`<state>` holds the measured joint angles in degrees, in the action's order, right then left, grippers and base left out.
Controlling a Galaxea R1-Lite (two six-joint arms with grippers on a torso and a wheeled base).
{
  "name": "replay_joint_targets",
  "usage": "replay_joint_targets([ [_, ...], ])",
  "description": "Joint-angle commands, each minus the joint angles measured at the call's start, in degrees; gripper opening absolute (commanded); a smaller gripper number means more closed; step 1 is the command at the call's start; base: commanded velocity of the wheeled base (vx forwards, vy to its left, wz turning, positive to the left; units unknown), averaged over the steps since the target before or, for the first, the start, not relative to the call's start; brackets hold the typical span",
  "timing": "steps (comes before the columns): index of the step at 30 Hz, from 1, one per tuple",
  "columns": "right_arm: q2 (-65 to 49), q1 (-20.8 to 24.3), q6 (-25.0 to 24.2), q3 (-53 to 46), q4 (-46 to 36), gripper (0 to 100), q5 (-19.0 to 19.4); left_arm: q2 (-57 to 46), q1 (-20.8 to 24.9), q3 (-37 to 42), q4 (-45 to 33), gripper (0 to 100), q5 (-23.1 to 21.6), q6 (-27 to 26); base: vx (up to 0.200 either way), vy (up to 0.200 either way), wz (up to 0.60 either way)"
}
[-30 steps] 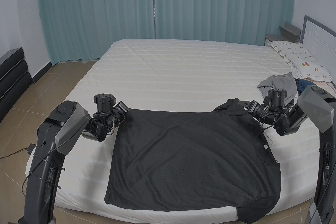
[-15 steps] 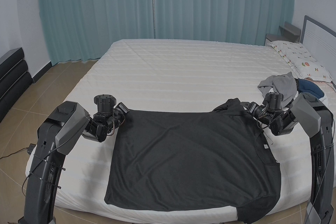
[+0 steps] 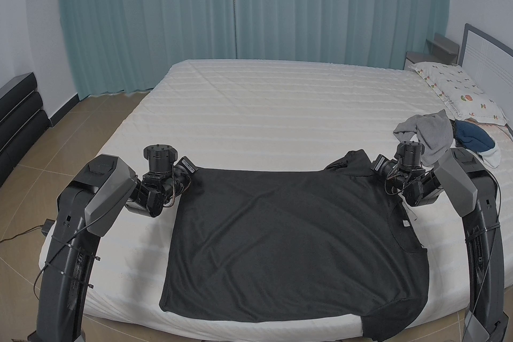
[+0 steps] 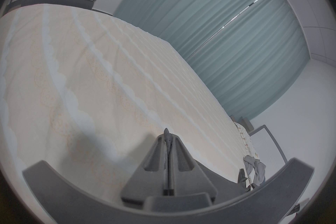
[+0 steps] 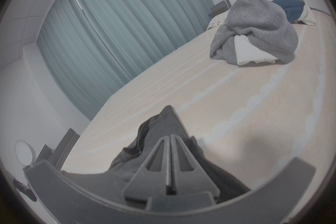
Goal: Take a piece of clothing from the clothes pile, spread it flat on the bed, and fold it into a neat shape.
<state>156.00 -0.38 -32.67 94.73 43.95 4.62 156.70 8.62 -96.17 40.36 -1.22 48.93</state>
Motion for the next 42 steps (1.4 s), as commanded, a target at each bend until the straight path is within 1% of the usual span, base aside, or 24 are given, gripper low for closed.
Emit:
replay_joint_targets([
  [1,0.5,-0.5,-0.7,1.9,0.3,0,-0.3,0.0,0.0,-0.1,0.2,0,0.0,0.0,0.0,0.0,0.0],
  [6,0.6,-0.2,-2.9,4.0,1.7,0,-0.6,0.7,-0.1,-0.9,0.5,0,0.0,-0.1,0.0,0.0,0.0],
  [9,0.8,-0.2,-3.3,4.8,2.0,0,-1.6,1.2,-0.1,-2.3,0.5,0,0.0,-0.2,0.0,0.0,0.0],
  [12,0.3,-0.4,-3.3,4.0,1.5,0,-1.7,1.3,-0.1,-2.3,0.4,0,0.1,-0.2,0.0,0.0,0.0],
  [13,0.2,-0.4,-3.3,3.8,1.5,100,-1.7,1.3,-0.1,-2.3,0.4,0,0.1,-0.2,0.0,0.0,0.0],
  [17,-1.2,-0.4,-2.9,-1.7,1.6,100,-1.7,1.3,-0.1,-2.3,0.4,0,0.3,-0.2,0.0,0.0,0.0],
  [19,-2.6,-0.6,-2.7,-4.4,1.8,100,-0.9,1.2,-0.2,-2.2,0.4,0,0.3,-0.2,0.0,0.0,0.0],
  [20,-4.7,-1.0,-2.6,-7.3,1.9,100,0.3,1.2,-0.2,-2.1,0.4,0,0.3,-0.2,0.0,0.0,0.0],
  [21,-6.2,-1.9,-2.5,-10.0,2.4,100,2.9,1.2,-0.2,-2.1,0.4,0,0.3,-0.2,0.0,0.0,0.0],
  [23,-7.7,-3.0,-2.5,-12.6,4.0,100,6.0,1.2,-0.2,-1.9,0.4,0,0.3,-0.2,0.0,0.0,0.0],
  [25,-7.9,-4.2,-2.5,-13.9,6.2,100,7.2,1.1,-0.2,-1.6,0.4,0,0.3,-0.2,0.0,0.0,0.0],
  [28,-7.7,-4.6,-2.3,-14.8,6.2,100,7.6,1.1,-0.2,-1.5,0.1,0,0.3,-0.2,0.0,0.0,0.0],
  [34,-6.2,-4.9,-0.1,-14.8,6.2,100,8.1,1.1,-0.1,-1.5,0.2,0,0.2,-0.2,0.0,0.0,0.0],
  [42,-3.4,-4.4,0.1,-12.6,6.3,100,8.3,1.2,-0.1,-1.5,0.2,0,0.2,-0.2,0.0,0.0,0.0],
])
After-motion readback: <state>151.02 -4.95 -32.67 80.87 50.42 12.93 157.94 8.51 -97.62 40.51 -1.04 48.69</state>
